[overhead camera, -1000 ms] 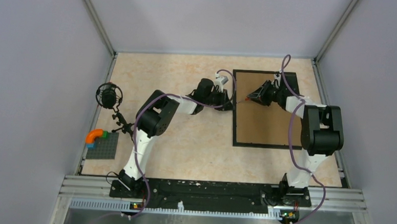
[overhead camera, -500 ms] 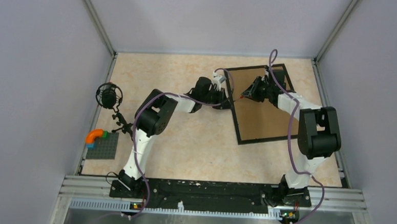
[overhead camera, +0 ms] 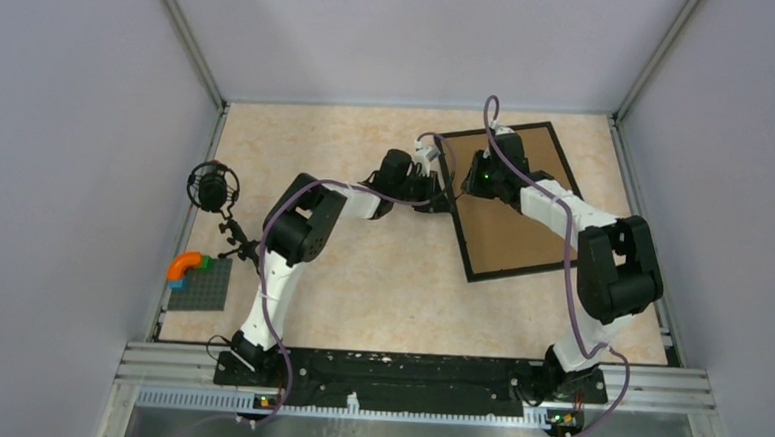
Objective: Take the photo out of the frame
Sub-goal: Release the photo frame item from the photo frame.
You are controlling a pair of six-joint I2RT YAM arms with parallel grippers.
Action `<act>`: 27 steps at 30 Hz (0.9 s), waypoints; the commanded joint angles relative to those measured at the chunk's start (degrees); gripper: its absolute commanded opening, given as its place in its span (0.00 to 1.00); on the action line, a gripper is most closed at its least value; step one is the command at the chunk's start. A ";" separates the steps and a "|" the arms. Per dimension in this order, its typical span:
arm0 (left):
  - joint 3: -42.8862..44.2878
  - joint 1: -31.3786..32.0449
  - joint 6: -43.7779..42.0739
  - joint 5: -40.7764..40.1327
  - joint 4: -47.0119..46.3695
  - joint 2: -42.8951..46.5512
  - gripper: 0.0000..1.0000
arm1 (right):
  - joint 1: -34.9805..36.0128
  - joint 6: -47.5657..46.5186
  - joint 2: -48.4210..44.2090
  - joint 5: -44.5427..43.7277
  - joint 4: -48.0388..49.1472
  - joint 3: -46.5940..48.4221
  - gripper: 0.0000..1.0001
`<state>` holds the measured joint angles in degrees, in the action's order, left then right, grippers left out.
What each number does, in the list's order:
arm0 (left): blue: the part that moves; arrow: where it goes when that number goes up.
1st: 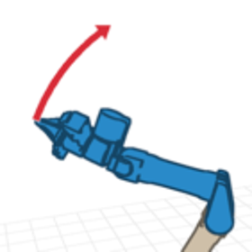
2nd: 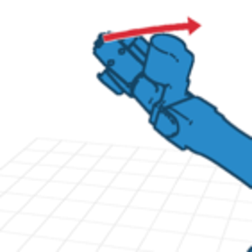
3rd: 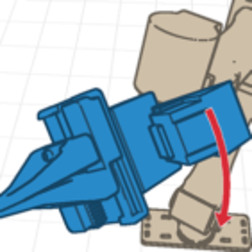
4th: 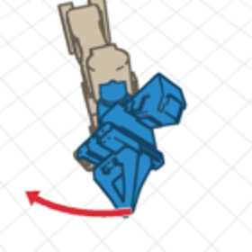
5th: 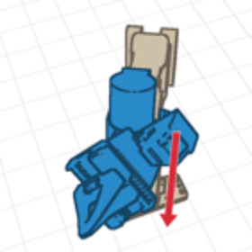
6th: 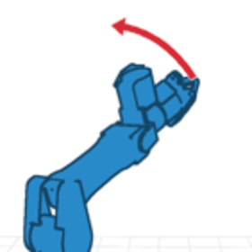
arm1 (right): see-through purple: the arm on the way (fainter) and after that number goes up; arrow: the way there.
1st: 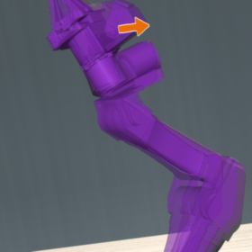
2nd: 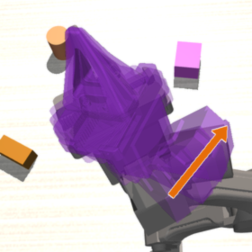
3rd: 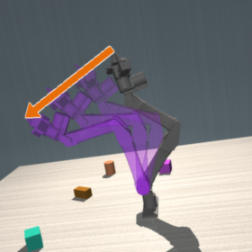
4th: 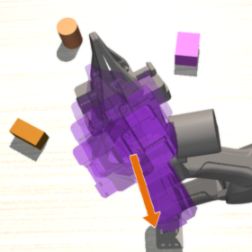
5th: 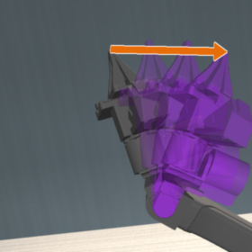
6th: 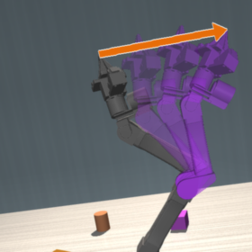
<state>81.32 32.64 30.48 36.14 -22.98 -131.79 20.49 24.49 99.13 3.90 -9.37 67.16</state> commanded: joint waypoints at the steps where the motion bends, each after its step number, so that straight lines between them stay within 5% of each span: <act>1: -1.10 3.18 -1.58 -2.06 6.58 -6.06 0.20 | 8.85 5.47 -3.37 17.96 -4.84 -1.71 0.00; 9: -2.11 2.66 -0.45 -1.50 5.90 -4.98 0.23 | 9.12 6.40 -3.68 19.12 -3.80 -2.10 0.00; 14: -3.12 1.06 -2.94 -3.82 5.88 1.32 0.42 | 1.43 4.13 -5.67 23.63 -4.00 -2.60 0.00; 18: 0.87 -0.53 -5.89 -9.05 11.47 4.71 0.57 | -2.98 1.32 -7.55 28.59 -4.56 -4.84 0.00; 27: 14.45 -4.05 -7.77 -10.64 15.14 -2.26 0.60 | -4.28 -0.49 -5.61 35.15 -2.29 -12.20 0.00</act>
<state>91.44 29.74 25.26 27.99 -6.26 -131.04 14.46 22.13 93.45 23.86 -10.57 58.15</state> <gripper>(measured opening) 0.599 0.226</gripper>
